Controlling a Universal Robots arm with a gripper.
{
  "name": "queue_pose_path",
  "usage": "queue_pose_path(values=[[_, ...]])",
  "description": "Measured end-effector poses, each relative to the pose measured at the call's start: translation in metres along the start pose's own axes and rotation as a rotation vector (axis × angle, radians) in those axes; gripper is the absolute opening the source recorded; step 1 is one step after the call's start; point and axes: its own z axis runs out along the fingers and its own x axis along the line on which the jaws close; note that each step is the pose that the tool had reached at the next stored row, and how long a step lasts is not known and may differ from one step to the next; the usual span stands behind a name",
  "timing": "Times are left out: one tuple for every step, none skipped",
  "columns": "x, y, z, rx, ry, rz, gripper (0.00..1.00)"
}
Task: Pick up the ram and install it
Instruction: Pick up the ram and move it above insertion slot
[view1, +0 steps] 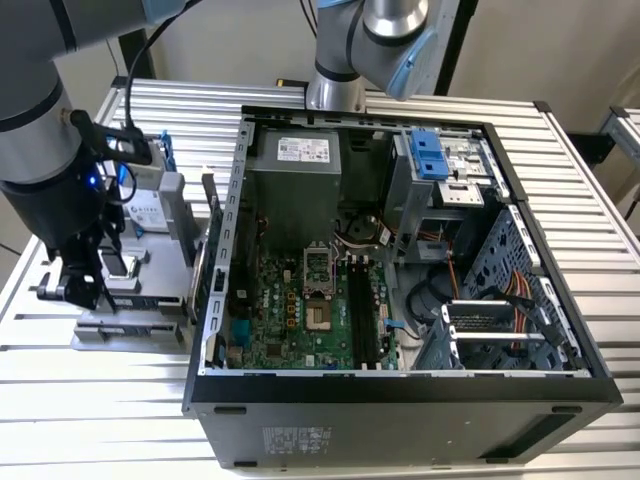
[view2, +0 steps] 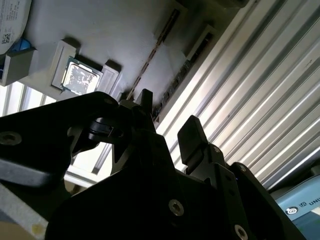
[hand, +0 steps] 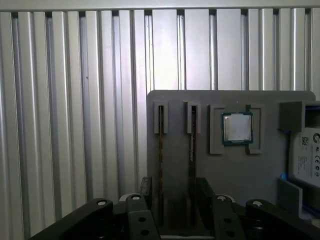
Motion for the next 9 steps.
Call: queue_pose_path(values=[[0.0000,0.0000,0.0008,-0.0005,0.0001,0.000,1.00],[0.0000,0.0000,0.0015,-0.0009,0.0001,0.000,1.00],[0.0001,0.0000,0.0022,-0.0013,0.0001,0.000,1.00],[0.0001,-0.0001,0.0028,-0.0018,0.0002,0.000,1.00],[0.0002,-0.0001,0.0034,-0.0023,0.0002,0.000,1.00],[0.0004,-0.0001,0.0038,-0.0032,0.0004,0.000,1.00],[0.0005,-0.0001,0.0044,-0.0038,0.0002,0.000,1.00],[0.0006,-0.0001,0.0048,-0.0045,0.0003,0.000,1.00],[0.0007,-0.0002,0.0055,-0.0050,0.0003,0.000,1.00]])
